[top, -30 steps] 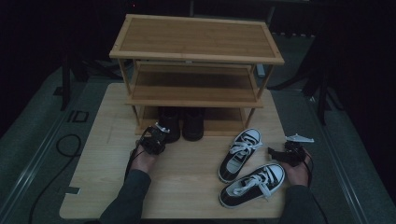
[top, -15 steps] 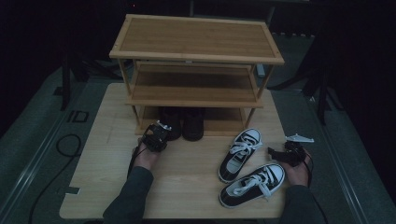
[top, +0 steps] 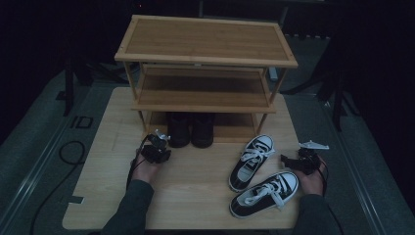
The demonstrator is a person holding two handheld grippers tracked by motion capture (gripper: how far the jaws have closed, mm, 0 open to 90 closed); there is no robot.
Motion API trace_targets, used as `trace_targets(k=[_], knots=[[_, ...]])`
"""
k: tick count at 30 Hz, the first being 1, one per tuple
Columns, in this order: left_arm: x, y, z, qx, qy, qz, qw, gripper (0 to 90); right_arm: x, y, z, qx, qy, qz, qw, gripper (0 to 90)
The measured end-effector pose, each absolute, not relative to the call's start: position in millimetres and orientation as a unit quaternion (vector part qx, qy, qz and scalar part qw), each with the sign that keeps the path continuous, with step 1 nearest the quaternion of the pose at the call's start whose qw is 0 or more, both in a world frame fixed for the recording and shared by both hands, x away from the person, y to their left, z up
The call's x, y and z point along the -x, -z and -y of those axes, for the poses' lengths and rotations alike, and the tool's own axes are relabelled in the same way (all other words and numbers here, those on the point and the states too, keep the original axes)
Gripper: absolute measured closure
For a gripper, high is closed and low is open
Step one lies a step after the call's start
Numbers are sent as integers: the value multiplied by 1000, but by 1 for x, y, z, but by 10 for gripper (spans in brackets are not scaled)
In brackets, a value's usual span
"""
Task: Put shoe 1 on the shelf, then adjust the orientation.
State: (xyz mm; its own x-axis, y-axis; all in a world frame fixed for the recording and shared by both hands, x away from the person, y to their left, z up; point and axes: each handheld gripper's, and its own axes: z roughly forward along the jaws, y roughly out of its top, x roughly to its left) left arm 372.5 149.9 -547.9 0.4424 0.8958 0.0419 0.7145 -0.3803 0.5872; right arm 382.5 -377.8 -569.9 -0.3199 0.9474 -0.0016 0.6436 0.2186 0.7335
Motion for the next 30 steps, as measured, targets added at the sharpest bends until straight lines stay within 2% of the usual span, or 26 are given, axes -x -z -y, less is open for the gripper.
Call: trace_targets(k=[5, 24, 29, 30], knots=[[-368, 551, -156, -803, -187, -500, 266, 720, -382, 570, 378, -534, -325, -745, 234, 149], [-359, 561, -172, -781, -202, -502, 311, 568, -382, 570, 377, -540, -323, -741, 236, 150], [-357, 563, -173, -780, -208, -497, 318, 567, -383, 569, 375, -540, -315, -746, 230, 130], [-356, 564, -174, -778, -211, -497, 323, 565, -386, 564, 374, -542, -301, -753, 218, 192]])
